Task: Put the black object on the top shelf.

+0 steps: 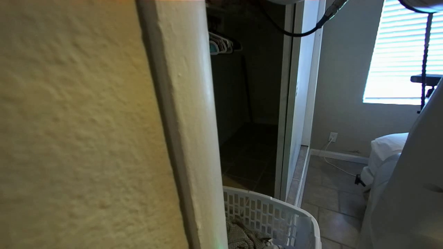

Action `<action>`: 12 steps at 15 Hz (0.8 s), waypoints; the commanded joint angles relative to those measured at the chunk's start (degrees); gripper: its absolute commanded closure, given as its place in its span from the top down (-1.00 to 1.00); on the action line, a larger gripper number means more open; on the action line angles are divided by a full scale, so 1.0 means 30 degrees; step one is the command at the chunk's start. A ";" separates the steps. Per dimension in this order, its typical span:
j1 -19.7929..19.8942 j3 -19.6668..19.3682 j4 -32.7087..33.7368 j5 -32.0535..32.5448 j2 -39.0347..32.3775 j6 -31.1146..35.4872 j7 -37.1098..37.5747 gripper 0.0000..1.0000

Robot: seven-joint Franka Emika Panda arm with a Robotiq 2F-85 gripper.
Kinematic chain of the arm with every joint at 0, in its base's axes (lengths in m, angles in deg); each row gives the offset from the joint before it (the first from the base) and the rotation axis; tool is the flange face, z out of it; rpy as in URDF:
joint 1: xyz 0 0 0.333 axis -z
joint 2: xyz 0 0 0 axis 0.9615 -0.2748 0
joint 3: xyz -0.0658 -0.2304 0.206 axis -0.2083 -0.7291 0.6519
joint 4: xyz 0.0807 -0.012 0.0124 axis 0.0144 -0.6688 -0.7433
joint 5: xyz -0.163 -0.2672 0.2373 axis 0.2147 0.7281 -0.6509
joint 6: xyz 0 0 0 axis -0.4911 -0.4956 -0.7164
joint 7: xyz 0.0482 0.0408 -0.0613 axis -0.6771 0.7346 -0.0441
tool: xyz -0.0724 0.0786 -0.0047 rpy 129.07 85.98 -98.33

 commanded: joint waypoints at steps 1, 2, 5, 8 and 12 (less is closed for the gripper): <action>0.0132 0.0142 0.0176 0.0246 -0.0418 0.0453 0.0517 1.00; 0.0095 0.0180 0.0257 0.0064 -0.0627 0.0716 0.0570 1.00; -0.0014 0.0352 0.0602 -0.0086 -0.1332 0.1701 0.0683 1.00; -0.0036 0.0629 0.0875 0.0182 -0.1937 0.2625 0.0977 1.00; -0.0012 0.1030 0.1276 0.0553 -0.2547 0.3351 0.1409 1.00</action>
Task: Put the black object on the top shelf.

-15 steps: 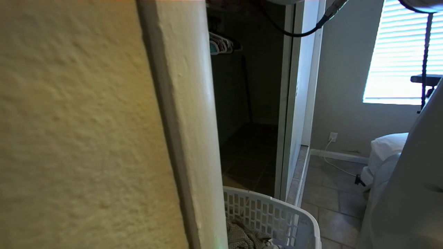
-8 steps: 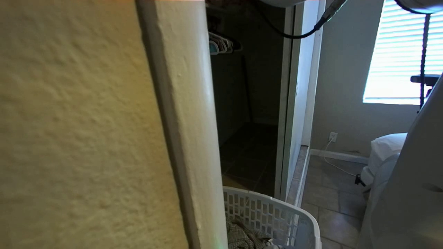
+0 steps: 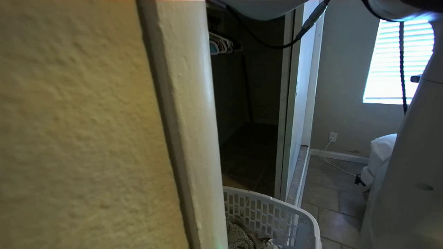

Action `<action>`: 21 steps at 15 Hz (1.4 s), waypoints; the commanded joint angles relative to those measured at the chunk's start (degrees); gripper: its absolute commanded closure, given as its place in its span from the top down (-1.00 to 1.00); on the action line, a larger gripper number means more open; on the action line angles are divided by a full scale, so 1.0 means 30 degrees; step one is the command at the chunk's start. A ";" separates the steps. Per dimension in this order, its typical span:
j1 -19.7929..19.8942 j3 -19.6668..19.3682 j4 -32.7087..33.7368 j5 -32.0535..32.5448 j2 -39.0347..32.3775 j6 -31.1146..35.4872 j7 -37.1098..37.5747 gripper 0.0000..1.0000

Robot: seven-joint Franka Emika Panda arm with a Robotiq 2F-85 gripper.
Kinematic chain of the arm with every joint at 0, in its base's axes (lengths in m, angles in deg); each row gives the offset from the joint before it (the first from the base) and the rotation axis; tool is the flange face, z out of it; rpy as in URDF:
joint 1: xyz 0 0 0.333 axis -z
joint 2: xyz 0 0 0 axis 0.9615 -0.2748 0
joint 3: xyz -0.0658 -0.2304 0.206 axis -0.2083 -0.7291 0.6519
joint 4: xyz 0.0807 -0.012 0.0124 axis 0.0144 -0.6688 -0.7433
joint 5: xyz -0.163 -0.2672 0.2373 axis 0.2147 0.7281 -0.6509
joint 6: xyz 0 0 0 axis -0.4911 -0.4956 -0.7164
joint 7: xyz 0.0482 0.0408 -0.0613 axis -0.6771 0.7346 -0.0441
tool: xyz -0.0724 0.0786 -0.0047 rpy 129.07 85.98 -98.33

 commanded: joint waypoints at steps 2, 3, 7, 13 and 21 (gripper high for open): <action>0.0024 0.0487 0.0929 0.0640 -0.0969 0.0960 0.0845 0.61; 0.0031 0.0552 0.0982 0.0720 -0.1055 0.1097 0.0931 0.47; 0.0069 0.0699 0.1108 0.1052 -0.1271 0.1270 0.1274 0.66; 0.0102 0.0713 0.1083 0.1699 -0.1273 0.1216 0.1753 -0.43; 0.0336 0.0518 0.1055 0.2167 -0.1019 0.1057 0.2507 -1.00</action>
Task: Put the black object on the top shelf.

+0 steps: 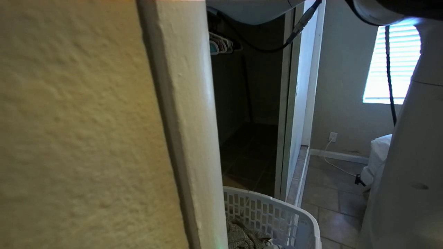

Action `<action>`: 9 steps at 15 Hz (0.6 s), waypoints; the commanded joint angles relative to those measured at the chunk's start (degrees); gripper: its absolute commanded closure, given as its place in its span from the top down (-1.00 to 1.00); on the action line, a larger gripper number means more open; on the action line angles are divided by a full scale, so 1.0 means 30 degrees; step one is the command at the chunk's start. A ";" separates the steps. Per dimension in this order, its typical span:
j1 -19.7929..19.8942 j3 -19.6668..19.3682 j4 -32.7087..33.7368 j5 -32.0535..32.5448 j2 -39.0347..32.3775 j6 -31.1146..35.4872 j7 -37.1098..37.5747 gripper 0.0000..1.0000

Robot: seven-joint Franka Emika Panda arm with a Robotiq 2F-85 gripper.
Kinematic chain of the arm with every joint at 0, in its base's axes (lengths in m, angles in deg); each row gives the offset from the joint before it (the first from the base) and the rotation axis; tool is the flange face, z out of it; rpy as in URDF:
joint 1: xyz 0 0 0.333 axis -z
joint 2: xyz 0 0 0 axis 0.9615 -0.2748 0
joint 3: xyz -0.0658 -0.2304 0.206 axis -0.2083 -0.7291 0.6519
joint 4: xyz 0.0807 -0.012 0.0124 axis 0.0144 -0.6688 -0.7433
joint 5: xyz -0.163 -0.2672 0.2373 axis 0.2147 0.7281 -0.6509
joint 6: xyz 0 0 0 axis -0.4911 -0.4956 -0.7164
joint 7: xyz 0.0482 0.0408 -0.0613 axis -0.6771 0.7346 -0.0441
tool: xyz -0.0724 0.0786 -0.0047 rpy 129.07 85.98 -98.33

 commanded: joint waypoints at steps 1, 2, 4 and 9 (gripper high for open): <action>0.0311 -0.0040 0.0328 0.0791 -0.0138 -0.0031 0.0974 -1.00; 0.0375 -0.0086 0.0342 0.0820 -0.0146 -0.0035 0.1096 -1.00; 0.0428 -0.0110 0.0468 0.0768 -0.0242 -0.0155 0.1098 -0.48; 0.0402 -0.0037 0.0728 0.1246 -0.0228 -0.0761 0.0556 0.07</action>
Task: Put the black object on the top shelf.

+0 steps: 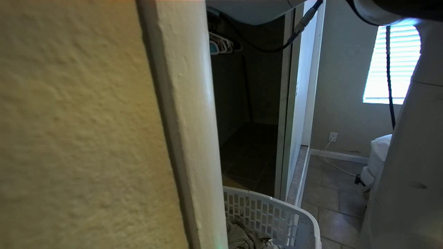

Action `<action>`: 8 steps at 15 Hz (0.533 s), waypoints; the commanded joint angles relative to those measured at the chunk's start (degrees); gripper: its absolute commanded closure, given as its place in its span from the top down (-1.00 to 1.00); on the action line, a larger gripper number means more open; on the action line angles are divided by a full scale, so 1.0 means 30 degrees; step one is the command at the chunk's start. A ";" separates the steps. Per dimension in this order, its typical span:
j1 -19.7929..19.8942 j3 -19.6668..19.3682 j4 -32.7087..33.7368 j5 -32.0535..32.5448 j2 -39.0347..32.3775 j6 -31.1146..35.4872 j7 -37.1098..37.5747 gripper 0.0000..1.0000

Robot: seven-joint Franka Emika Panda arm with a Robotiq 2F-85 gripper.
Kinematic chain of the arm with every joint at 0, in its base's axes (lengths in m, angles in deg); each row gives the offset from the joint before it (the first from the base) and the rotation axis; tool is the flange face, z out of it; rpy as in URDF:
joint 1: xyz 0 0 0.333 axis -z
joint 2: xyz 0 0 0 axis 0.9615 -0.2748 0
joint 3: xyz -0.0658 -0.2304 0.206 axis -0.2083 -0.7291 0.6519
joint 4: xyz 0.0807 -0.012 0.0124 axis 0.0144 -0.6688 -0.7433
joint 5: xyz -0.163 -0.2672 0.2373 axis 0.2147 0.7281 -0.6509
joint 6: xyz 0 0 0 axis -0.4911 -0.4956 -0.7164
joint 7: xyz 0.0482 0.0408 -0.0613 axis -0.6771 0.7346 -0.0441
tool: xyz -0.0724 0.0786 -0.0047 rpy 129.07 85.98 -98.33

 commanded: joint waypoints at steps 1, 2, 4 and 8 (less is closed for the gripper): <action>0.0064 0.0089 0.0672 0.1317 -0.0171 -0.0970 0.0081 0.24; 0.0080 0.0067 0.0708 0.1431 -0.0074 -0.1336 -0.0002 0.36; 0.0142 -0.0009 0.0648 0.1882 0.0293 -0.1986 -0.0307 0.65; 0.0450 -0.0639 0.0558 0.2896 0.1410 -0.5612 -0.2153 1.00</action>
